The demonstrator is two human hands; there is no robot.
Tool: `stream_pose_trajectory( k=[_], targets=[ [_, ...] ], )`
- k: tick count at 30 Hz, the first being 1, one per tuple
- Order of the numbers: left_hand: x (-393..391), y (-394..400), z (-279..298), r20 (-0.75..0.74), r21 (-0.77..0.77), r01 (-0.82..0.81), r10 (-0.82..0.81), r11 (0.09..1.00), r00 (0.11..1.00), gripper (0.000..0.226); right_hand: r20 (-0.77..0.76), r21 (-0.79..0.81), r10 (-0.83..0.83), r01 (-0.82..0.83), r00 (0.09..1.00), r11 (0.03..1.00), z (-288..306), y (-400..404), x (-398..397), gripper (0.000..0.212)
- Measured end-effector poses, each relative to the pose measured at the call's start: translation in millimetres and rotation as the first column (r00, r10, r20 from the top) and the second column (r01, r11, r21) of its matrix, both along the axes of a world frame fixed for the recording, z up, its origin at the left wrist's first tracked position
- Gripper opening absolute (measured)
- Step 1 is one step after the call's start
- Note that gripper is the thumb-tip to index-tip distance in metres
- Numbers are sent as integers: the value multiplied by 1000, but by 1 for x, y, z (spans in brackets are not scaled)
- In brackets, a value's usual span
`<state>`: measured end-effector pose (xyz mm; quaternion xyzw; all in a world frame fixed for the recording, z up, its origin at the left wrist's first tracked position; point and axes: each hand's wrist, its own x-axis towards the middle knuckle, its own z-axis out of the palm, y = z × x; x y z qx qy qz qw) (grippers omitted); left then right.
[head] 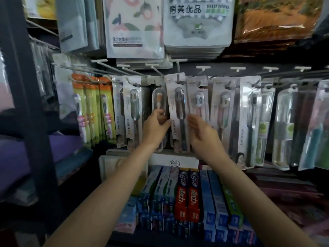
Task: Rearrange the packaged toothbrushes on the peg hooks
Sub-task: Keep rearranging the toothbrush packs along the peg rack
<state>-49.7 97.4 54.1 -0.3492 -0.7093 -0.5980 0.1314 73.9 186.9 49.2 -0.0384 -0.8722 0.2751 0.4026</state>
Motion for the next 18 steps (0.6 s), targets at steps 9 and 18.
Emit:
stream_pose_trajectory(
  k=[9, 18],
  targets=[
    [3, 14, 2, 121, 50, 168, -172, 985, 978, 52, -13, -75, -49, 48, 999, 996, 3, 13, 4, 45],
    [-10, -40, 31, 44, -91, 131, -127, 987, 991, 39, 78, -97, 2, 5, 997, 995, 0, 5, -15, 43]
  ],
)
